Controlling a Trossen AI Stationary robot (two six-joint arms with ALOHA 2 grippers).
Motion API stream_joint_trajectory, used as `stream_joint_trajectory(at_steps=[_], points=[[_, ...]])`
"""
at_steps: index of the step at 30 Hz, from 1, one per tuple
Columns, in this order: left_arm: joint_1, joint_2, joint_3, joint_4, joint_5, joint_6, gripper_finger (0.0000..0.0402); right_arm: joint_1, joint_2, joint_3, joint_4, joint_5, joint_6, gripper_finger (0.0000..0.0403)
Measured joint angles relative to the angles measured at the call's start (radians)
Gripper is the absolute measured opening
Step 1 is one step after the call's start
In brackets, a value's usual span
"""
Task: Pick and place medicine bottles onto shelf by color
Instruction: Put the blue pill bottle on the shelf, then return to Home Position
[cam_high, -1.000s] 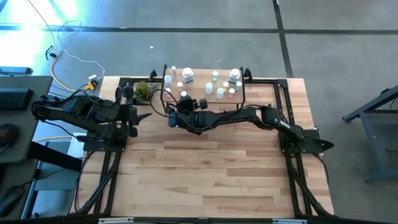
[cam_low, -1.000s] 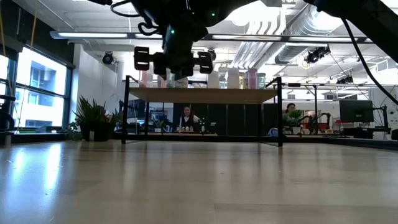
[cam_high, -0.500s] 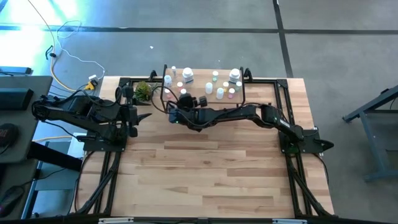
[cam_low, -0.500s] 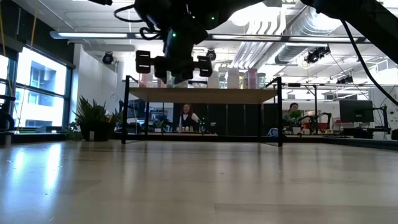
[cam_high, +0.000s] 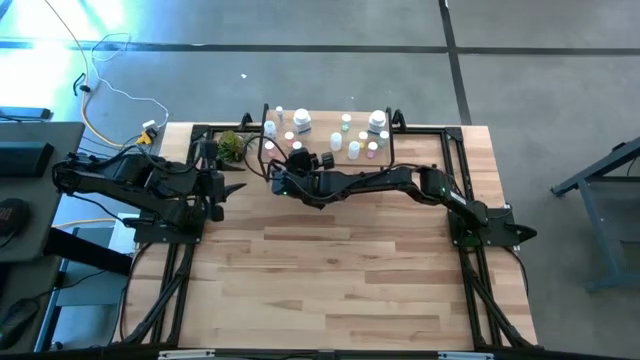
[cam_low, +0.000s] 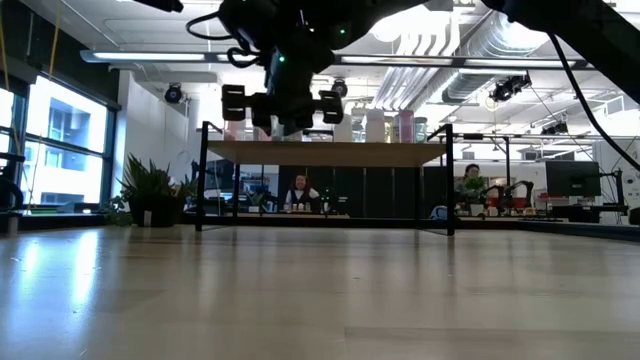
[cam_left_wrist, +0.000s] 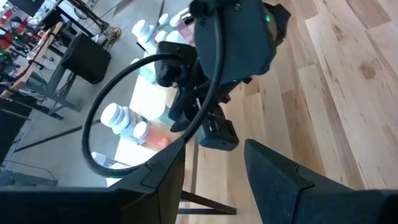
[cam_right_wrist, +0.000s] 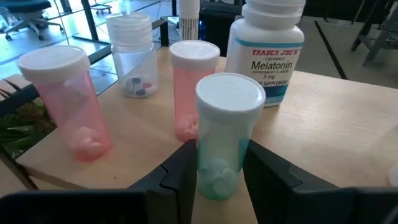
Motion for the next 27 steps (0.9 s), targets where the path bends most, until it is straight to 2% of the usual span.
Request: stream_joint_trajectory(at_steps=[7,10,17,27], points=[[0.000,0.009,0.000,0.000,0.002,0.002,0.0157,0.002,0.000,0.000,-0.001,-0.015,0.016,0.0123],[0.000,0.007,0.000,0.000,0.001,0.002,0.0157,0.001,0.000,0.000,-0.001,-0.055,0.019,0.0143],[0.000,0.008,0.000,0.000,0.001,0.001,0.0157,0.000,0.000,0.000,-0.001,-0.051,0.019,0.0191],[0.000,0.008,0.000,0.000,0.000,-0.001,0.0157,0.007,-0.014,0.001,-0.006,-0.047,0.019,0.0194]])
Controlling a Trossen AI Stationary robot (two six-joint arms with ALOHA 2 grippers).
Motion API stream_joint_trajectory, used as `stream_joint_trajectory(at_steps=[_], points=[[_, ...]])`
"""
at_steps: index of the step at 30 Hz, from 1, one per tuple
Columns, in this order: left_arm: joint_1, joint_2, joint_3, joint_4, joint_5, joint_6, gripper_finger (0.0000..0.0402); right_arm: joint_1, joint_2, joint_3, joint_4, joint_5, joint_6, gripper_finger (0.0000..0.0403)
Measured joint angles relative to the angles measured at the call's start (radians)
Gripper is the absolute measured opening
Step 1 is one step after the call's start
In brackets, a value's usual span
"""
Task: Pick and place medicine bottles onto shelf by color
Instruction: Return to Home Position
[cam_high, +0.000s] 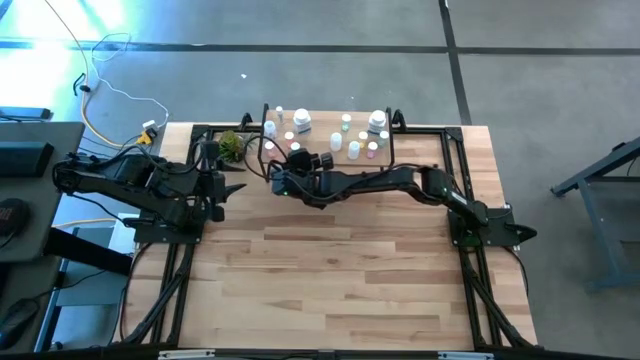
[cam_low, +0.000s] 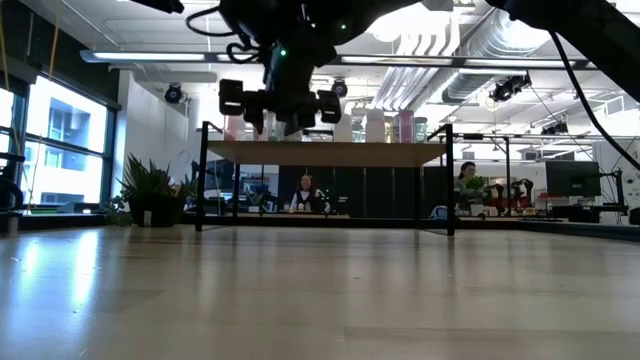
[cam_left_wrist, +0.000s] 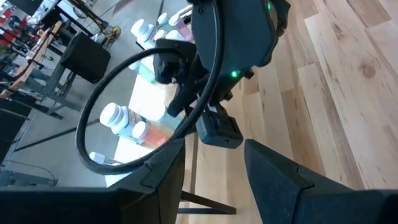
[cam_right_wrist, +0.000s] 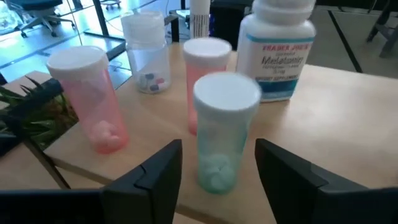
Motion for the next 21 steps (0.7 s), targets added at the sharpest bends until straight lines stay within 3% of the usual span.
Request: stream_joint_trajectory(at_steps=[10,21], points=[[0.000,0.000,0.000,0.000,0.000,0.002,0.0157,0.014,-0.039,0.001,-0.188,0.004,0.158,0.0194],[0.000,0.000,0.000,0.000,0.000,0.003,0.0157,0.064,-0.044,0.001,-0.211,-0.046,0.186,0.0194]])
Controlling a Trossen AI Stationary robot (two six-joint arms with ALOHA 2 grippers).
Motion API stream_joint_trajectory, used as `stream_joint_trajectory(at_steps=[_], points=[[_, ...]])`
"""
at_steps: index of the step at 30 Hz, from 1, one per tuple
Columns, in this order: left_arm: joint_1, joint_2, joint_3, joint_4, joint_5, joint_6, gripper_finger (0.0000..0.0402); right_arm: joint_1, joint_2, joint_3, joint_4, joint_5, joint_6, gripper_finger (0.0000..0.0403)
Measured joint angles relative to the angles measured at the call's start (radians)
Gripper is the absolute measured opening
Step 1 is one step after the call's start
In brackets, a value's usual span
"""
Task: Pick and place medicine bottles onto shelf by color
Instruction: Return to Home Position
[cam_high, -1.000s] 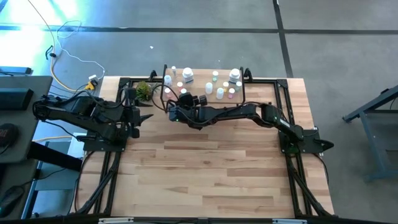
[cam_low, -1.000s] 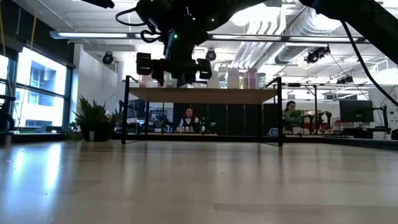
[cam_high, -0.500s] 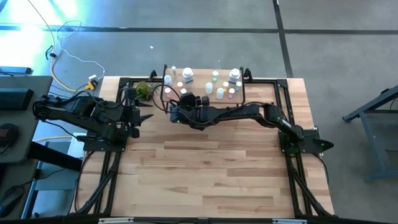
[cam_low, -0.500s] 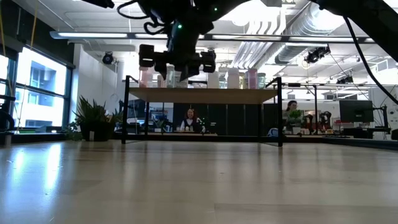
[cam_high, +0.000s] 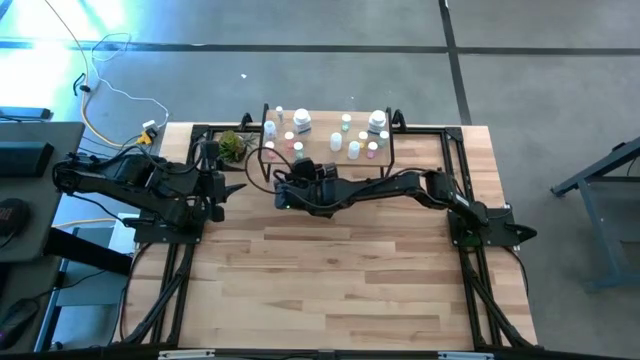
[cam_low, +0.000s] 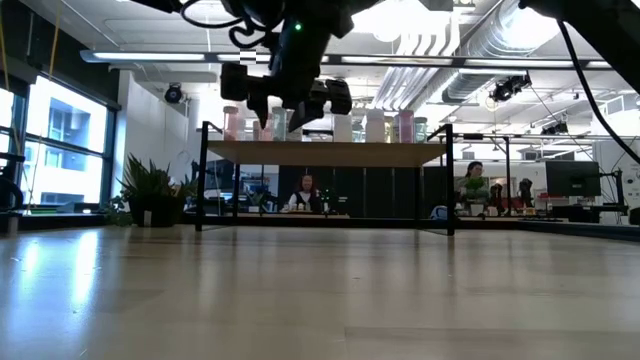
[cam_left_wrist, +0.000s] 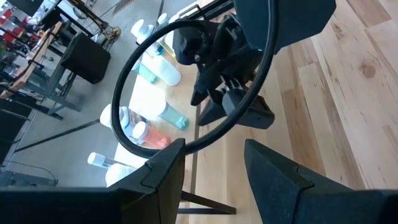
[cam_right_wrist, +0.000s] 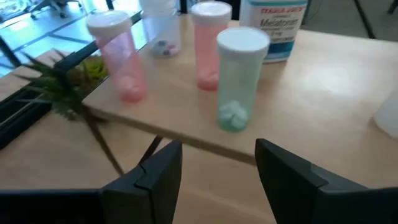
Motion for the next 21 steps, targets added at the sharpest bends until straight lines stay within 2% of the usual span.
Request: stream_joint_trajectory(at_steps=[6,14,21], points=[[0.000,0.000,0.000,-0.002,0.017,-0.042,0.0157,0.044,-0.009,0.000,-0.003,-0.089,0.005,0.0194],[0.000,-0.054,0.000,-0.079,0.182,-0.190,0.0157,0.100,-0.079,0.000,-0.142,-0.089,0.166,0.0194],[0.000,-0.155,-0.036,-0.070,0.210,-0.278,0.0157,0.108,-0.171,-0.001,-0.180,-0.090,0.071,0.0194]])
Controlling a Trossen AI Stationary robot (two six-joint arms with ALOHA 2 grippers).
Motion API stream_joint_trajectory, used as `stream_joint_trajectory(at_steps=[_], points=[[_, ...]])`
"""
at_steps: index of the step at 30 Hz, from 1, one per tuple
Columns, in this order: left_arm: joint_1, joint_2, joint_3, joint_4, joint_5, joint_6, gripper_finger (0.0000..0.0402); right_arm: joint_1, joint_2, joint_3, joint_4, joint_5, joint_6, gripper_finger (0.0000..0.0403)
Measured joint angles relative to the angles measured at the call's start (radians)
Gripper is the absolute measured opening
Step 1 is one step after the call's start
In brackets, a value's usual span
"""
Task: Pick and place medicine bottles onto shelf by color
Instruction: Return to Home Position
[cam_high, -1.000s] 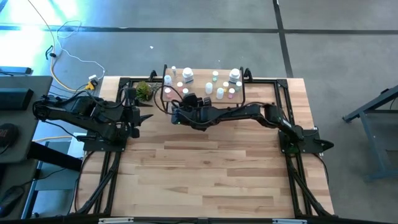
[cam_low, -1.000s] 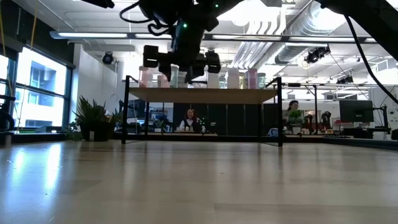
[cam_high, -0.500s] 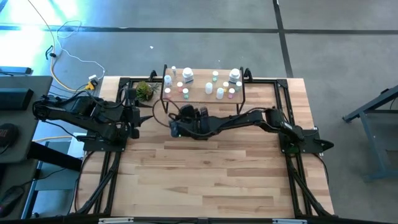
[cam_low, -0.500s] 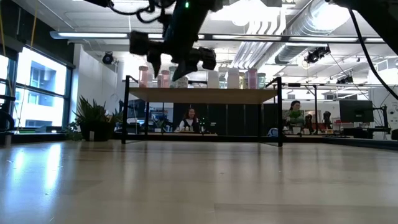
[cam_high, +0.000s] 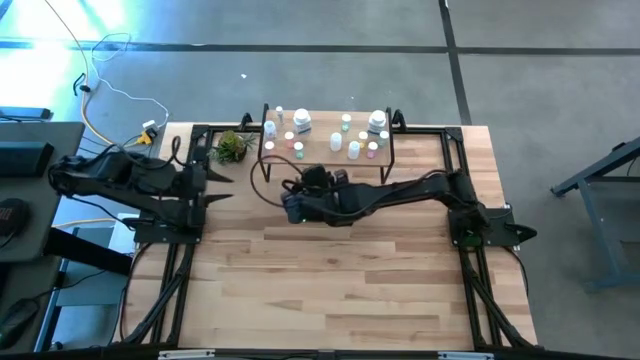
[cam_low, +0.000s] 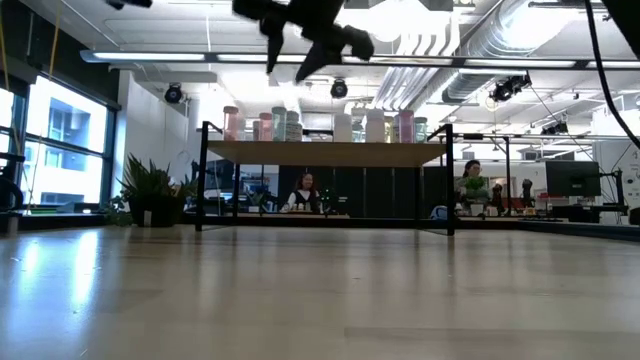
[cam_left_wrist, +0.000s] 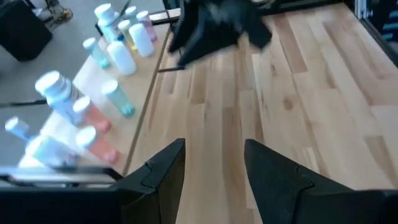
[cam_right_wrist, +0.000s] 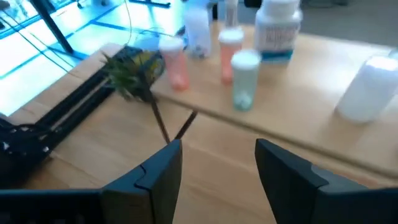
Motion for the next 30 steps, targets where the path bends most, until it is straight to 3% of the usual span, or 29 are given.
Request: stream_joint_trajectory(at_steps=[8,14,21,30], points=[[0.000,-0.195,-0.214,0.111,0.019,-0.105,0.0157,0.000,-0.122,0.000,0.000,0.006,-0.125,0.0194],[0.000,-0.327,-0.384,0.311,0.182,-0.168,0.0157,0.000,-0.193,-0.002,-0.017,0.082,-0.197,0.0194],[0.000,-0.428,-0.518,0.487,0.186,-0.192,0.0157,-0.002,-0.245,-0.003,-0.062,0.103,-0.222,0.0194],[0.000,-0.491,-0.674,0.697,0.202,-0.203,0.0157,-0.033,-0.357,-0.003,-0.162,0.031,-0.249,0.0194]])
